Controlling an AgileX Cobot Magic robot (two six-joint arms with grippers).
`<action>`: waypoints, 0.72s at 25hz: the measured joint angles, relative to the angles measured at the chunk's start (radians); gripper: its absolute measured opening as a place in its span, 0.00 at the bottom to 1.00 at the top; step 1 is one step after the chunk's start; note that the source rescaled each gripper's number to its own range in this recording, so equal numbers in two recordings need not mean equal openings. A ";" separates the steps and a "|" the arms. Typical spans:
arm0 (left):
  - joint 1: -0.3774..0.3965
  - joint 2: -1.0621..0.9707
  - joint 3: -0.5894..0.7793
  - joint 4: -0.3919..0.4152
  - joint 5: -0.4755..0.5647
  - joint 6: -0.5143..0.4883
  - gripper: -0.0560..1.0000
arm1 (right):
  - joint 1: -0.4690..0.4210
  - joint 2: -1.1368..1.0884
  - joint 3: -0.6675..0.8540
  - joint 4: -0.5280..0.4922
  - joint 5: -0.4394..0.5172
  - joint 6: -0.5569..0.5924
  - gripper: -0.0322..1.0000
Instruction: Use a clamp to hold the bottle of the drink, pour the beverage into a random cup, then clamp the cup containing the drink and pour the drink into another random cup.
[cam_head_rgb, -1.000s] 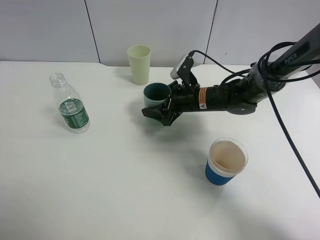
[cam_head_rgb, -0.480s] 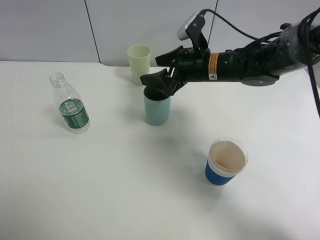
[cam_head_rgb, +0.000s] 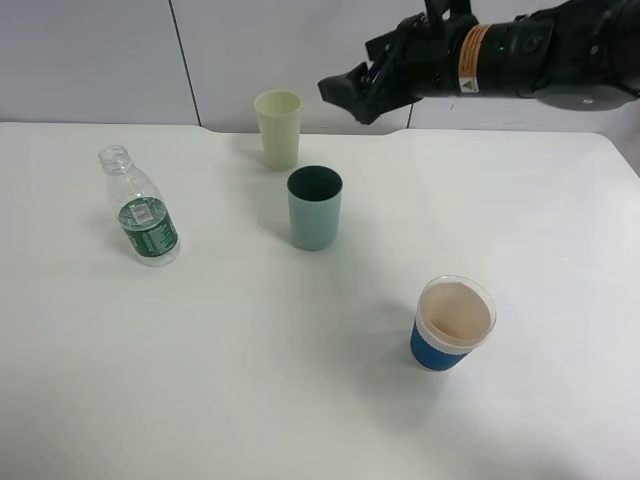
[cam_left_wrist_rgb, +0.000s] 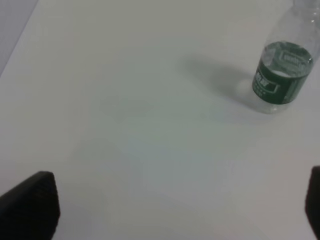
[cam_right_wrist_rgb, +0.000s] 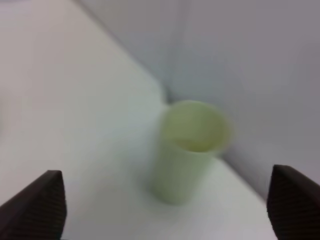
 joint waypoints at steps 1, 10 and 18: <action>0.000 0.000 0.000 0.000 0.000 0.000 1.00 | 0.000 -0.028 0.000 0.004 0.051 0.006 0.54; 0.000 0.000 0.000 0.000 0.000 0.000 1.00 | 0.000 -0.251 0.000 0.085 0.544 0.018 0.64; 0.000 0.000 0.000 0.000 0.000 0.000 1.00 | -0.057 -0.449 0.000 0.301 0.902 -0.141 0.64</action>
